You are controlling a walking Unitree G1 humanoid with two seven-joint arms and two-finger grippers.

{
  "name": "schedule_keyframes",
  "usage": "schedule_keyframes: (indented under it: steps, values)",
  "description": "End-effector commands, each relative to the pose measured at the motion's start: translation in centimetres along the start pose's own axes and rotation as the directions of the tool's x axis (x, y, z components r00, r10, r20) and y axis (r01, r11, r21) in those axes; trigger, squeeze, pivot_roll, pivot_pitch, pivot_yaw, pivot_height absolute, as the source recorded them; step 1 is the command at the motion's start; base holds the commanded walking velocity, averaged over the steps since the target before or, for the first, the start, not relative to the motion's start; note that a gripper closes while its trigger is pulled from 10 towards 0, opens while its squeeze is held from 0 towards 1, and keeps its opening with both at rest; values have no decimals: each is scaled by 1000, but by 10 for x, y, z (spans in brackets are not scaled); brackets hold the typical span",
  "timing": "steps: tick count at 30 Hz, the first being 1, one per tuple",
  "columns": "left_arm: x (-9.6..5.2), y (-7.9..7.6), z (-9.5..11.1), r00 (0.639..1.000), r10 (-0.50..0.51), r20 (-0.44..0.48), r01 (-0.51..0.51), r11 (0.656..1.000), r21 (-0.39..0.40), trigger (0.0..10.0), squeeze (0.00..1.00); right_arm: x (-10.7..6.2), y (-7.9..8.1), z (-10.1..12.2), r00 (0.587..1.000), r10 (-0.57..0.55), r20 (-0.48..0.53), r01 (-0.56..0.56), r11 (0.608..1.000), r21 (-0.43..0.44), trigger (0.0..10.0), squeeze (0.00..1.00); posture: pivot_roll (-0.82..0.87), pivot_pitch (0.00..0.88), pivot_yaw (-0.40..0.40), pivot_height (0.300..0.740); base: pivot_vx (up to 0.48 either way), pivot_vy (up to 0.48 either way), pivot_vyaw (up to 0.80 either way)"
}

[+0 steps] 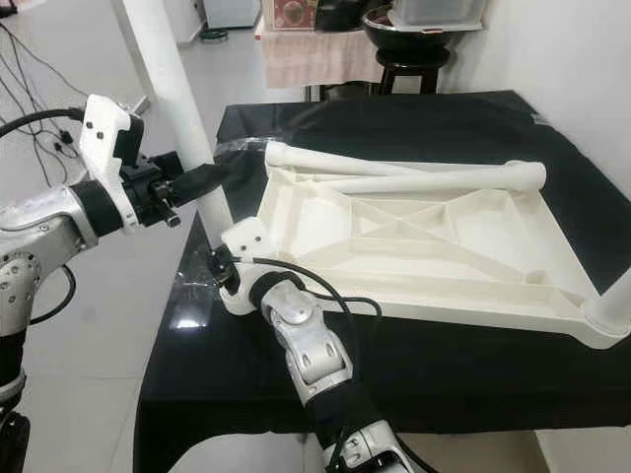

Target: Building children table

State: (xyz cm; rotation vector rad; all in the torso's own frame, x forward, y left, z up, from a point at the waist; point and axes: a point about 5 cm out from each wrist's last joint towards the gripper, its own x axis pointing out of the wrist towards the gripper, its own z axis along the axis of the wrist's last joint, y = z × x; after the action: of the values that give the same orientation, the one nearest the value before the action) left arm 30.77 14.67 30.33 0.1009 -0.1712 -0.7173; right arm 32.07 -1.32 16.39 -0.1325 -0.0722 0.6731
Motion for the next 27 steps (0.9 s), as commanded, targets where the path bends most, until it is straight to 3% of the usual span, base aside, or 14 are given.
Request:
schedule_keyframes:
  steps: [1, 2, 3, 5, 6, 9, 11, 13, 14, 15, 24, 25, 26, 27]
  values:
    - [-1, 3, -5, 999, 20, -31, -19, 1000, 9, 0, 0, 2, 31, -12, 995, 92, -33, -90, 994, 59, 0, 0, -13, 57, 46, 740, 0, 0, 0]
    - [-1, 3, -5, 999, 19, -31, -18, 1000, 10, 0, 0, 2, 30, -10, 995, 95, -31, -93, 994, 61, 0, 0, -12, 57, 45, 740, 0, 0, 0]
    - [-1, 3, -5, 999, 18, -32, -18, 1000, 11, 0, 0, 3, 27, -8, 996, 89, -22, -88, 994, 63, 8196, 0, -8, 58, 44, 740, 0, 0, 0]
    - [-1, 3, -5, 999, 18, -32, -18, 1000, 11, 0, 0, 3, 27, -8, 996, 89, -22, -88, 994, 63, 8196, 0, -8, 58, 44, 740, 0, 0, 0]
    - [-2, 2, -5, 999, 17, -32, -17, 1000, 11, 0, 0, 7, 18, 3, 988, 149, 39, -153, 983, 99, 10000, 1000, -4, 58, 42, 740, 0, 0, 0]
    - [-2, 2, -5, 999, 16, -32, -15, 1000, 11, 0, 0, 8, 14, 11, 970, 228, 87, -237, 965, 112, 10000, 1000, -4, 58, 42, 740, 0, 0, 0]
    - [-3, 1, -6, 999, 12, -32, -12, 1000, 11, 0, 0, 9, -4, 25, 911, 377, 170, -396, 913, 96, 10000, 1000, -7, 55, 44, 740, 0, 0, 0]
    - [-3, 1, -6, 999, 11, -32, -10, 1000, 10, 0, 0, 9, -13, 29, 875, 451, 179, -466, 883, 53, 10000, 1000, -6, 53, 43, 740, 0, 0, 0]
    - [-3, 1, -6, 999, 10, -32, -9, 1000, 10, 0, 0, 8, -20, 28, 843, 514, 156, -522, 853, 10, 10000, 769, -5, 55, 44, 740, 0, 0, 0]
    - [-2, 0, -5, 999, 8, -31, -8, 1000, 10, 0, 0, 9, -26, 27, 821, 558, 121, -559, 829, -25, 10000, 0, -4, 55, 46, 740, 0, 0, 0]
    - [-3, -1, -4, 1000, 3, -30, -2, 1000, 11, 0, 0, 19, -38, 17, 821, 571, 10, -571, 821, -16, 10000, 0, 9, 62, 47, 740, 0, 0, 0]
    - [-3, -2, -3, 1000, 1, -30, -1, 1000, 11, 0, 0, 22, -39, 17, 827, 563, 1, -563, 827, -7, 9059, 0, 18, 69, 45, 740, 0, 0, 0]
    - [-4, -2, -3, 1000, 1, -31, -1, 1000, 12, 0, 0, 24, -39, 18, 833, 554, 6, -554, 833, 6, 0, 0, 21, 75, 45, 740, 0, 0, 0]
    - [-4, -2, -3, 1000, 1, -31, -1, 1000, 12, 0, 0, 24, -39, 18, 833, 554, 6, -554, 833, 6, 0, 0, 21, 75, 45, 740, 0, 0, 0]
